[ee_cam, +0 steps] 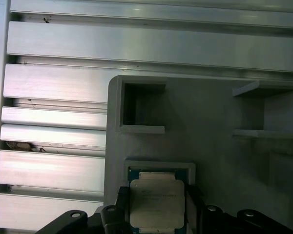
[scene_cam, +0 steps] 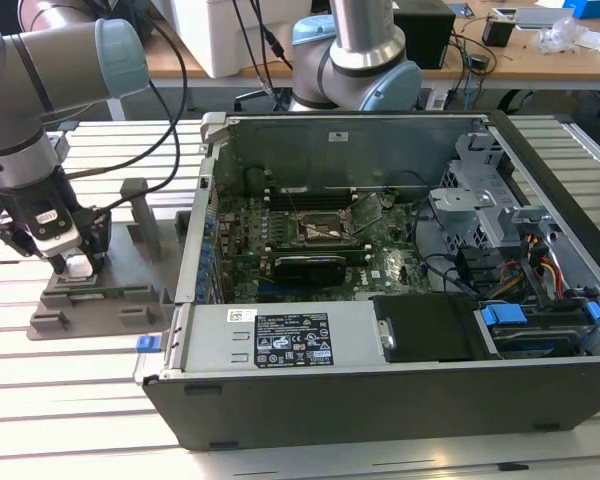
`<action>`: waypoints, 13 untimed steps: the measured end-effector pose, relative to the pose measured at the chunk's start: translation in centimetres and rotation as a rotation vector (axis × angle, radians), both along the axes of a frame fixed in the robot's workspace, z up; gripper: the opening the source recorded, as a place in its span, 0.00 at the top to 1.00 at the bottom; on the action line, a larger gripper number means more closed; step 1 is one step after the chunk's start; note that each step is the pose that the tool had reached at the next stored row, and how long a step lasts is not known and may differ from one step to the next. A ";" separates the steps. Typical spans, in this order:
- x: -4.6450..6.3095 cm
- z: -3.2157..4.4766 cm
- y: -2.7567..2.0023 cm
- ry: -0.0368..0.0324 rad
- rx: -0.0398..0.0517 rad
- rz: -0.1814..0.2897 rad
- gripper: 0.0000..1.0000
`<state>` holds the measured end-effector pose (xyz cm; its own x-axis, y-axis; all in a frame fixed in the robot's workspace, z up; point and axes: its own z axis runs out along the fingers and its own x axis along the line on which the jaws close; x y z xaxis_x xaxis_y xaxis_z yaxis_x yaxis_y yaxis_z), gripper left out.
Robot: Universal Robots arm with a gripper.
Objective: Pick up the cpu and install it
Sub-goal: 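Pick up the cpu and move it towards the insertion slot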
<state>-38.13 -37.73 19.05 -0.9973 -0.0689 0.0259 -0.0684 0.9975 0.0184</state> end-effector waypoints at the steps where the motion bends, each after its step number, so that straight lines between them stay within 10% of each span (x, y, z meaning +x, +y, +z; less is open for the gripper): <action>1: 0.0 0.22 0.00 0.0000 0.0000 0.000 0.46; 13: 0.0 3.85 0.25 0.0005 -0.0004 0.000 0.46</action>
